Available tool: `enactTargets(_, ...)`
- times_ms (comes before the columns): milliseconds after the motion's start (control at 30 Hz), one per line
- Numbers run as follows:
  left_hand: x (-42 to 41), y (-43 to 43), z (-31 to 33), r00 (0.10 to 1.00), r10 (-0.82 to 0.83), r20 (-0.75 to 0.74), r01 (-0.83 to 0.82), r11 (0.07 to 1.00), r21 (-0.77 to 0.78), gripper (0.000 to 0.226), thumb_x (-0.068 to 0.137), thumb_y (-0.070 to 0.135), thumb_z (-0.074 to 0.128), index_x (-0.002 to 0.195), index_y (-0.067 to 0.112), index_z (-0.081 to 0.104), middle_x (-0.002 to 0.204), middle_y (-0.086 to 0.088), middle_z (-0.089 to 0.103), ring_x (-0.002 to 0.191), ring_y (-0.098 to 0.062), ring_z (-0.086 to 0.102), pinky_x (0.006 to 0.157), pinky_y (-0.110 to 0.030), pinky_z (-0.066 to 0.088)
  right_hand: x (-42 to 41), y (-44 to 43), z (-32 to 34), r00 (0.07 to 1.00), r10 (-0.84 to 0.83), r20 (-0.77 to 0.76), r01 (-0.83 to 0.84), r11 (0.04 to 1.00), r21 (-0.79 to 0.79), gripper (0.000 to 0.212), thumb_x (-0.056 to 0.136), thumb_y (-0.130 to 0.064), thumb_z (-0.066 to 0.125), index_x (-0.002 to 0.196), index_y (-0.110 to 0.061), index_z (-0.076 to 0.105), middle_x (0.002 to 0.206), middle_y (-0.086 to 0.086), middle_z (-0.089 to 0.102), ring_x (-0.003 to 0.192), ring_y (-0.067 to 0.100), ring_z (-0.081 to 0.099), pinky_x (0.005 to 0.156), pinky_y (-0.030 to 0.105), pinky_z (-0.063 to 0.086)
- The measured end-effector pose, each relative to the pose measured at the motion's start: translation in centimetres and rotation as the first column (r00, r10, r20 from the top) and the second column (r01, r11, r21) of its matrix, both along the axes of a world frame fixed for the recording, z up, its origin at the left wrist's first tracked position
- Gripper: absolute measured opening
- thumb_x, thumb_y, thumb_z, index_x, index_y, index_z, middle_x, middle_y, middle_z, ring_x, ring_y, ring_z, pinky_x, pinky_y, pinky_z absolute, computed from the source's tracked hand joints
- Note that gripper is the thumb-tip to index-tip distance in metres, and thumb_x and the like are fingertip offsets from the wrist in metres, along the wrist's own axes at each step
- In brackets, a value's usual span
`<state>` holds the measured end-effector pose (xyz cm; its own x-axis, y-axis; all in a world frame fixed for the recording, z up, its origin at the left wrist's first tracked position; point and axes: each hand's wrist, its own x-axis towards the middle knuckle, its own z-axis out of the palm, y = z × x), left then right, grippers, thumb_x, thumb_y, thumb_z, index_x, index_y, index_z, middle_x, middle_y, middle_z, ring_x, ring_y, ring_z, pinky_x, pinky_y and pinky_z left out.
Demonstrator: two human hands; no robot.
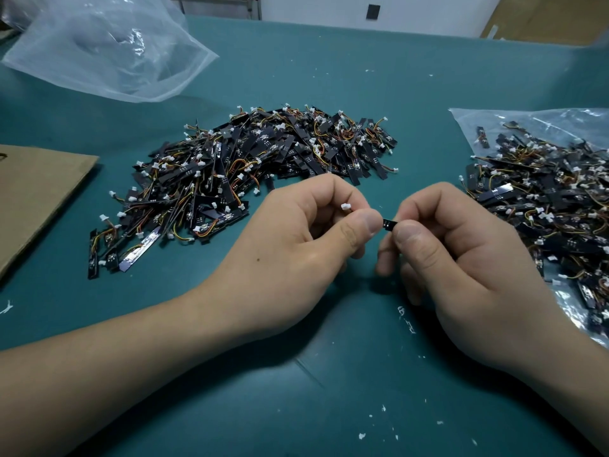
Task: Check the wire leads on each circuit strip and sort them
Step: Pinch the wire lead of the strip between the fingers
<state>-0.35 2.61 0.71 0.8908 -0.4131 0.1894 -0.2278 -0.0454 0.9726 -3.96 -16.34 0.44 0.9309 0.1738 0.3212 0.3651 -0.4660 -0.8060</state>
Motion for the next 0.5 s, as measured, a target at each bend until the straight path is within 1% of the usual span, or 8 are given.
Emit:
enactTargets(100,0.09,0.04,-0.03,1.0,-0.003,0.016,0.003,1.0,0.0,0.011,0.091,0.026,0.064,0.082,0.02,0.062,0.062,0.009,0.059,0.058,-0.013,0.053,0.054,-0.036,0.046,0.01,-0.02,-0.11,1.0,0.012,-0.011,-0.012,1.0,-0.012,0.009,0.1,-0.042,0.047,0.094,-0.037,0.051,0.08,-0.008,0.073,0.054,0.024,0.058,0.053,0.04,0.048)
enactTargets(167,0.09,0.03,-0.06,0.999,0.008,0.032,-0.007,1.0,-0.012,0.01,0.092,0.025,0.065,0.083,0.019,0.063,0.062,0.009,0.059,0.057,-0.013,0.053,0.053,-0.033,0.046,-0.04,0.05,-0.05,1.0,0.01,-0.02,-0.01,1.0,0.014,0.01,0.1,-0.043,0.047,0.094,-0.036,0.052,0.08,-0.006,0.073,0.054,0.023,0.058,0.052,0.038,0.049)
enactTargets(233,0.06,-0.03,-0.1,0.998,0.023,0.053,-0.022,0.999,-0.031,0.008,0.093,0.021,0.066,0.085,0.019,0.063,0.063,0.008,0.06,0.055,-0.016,0.052,0.052,-0.03,0.046,-0.07,0.11,0.0,0.999,0.005,-0.045,-0.003,0.998,0.061,0.02,0.1,-0.046,0.046,0.094,-0.031,0.058,0.077,-0.002,0.073,0.052,0.021,0.058,0.051,0.034,0.049)
enactTargets(267,0.07,-0.04,-0.12,0.997,0.029,0.072,-0.027,0.999,-0.034,0.008,0.093,0.02,0.066,0.087,0.019,0.063,0.065,0.008,0.061,0.054,-0.02,0.052,0.052,-0.03,0.045,-0.04,0.1,0.01,0.998,0.01,-0.061,-0.005,0.997,0.076,0.028,0.1,-0.047,0.044,0.092,-0.027,0.061,0.075,0.0,0.073,0.052,0.021,0.058,0.051,0.033,0.049)
enactTargets(333,0.09,-0.04,-0.18,0.992,0.029,0.122,-0.026,0.999,-0.02,0.007,0.094,0.019,0.067,0.088,0.018,0.063,0.068,0.004,0.062,0.057,-0.03,0.053,0.052,-0.033,0.046,0.02,0.04,0.04,0.996,0.027,-0.084,-0.02,0.997,0.077,0.04,0.102,-0.048,0.04,0.084,-0.021,0.064,0.07,0.003,0.071,0.053,0.02,0.059,0.052,0.03,0.048)
enactTargets(400,0.02,-0.03,-0.14,0.989,0.011,0.147,-0.01,1.0,-0.009,0.006,0.094,0.019,0.068,0.09,0.019,0.063,0.073,-0.001,0.063,0.06,-0.035,0.052,0.053,-0.038,0.046,0.14,0.0,0.11,0.996,0.03,-0.082,-0.025,0.998,0.059,0.041,0.102,-0.045,0.04,0.077,-0.02,0.062,0.065,0.004,0.068,0.052,0.02,0.059,0.051,0.029,0.047)
enactTargets(467,-0.06,-0.02,-0.09,0.995,0.002,0.101,0.0,1.0,-0.022,0.004,0.093,0.022,0.067,0.095,0.02,0.064,0.077,-0.005,0.064,0.06,-0.035,0.051,0.054,-0.044,0.045,0.25,-0.03,0.18,0.997,0.017,-0.07,-0.014,0.999,0.047,0.037,0.1,-0.041,0.044,0.073,-0.02,0.059,0.064,0.004,0.067,0.05,0.02,0.059,0.05,0.031,0.046)
enactTargets(500,-0.08,-0.03,-0.08,0.998,0.005,0.066,-0.003,1.0,-0.029,0.005,0.093,0.024,0.066,0.097,0.02,0.065,0.076,-0.004,0.064,0.058,-0.032,0.05,0.056,-0.044,0.046,0.29,-0.05,0.2,0.998,0.013,-0.066,-0.01,0.999,0.048,0.035,0.099,-0.039,0.045,0.072,-0.02,0.059,0.063,0.003,0.066,0.05,0.021,0.058,0.05,0.032,0.046)
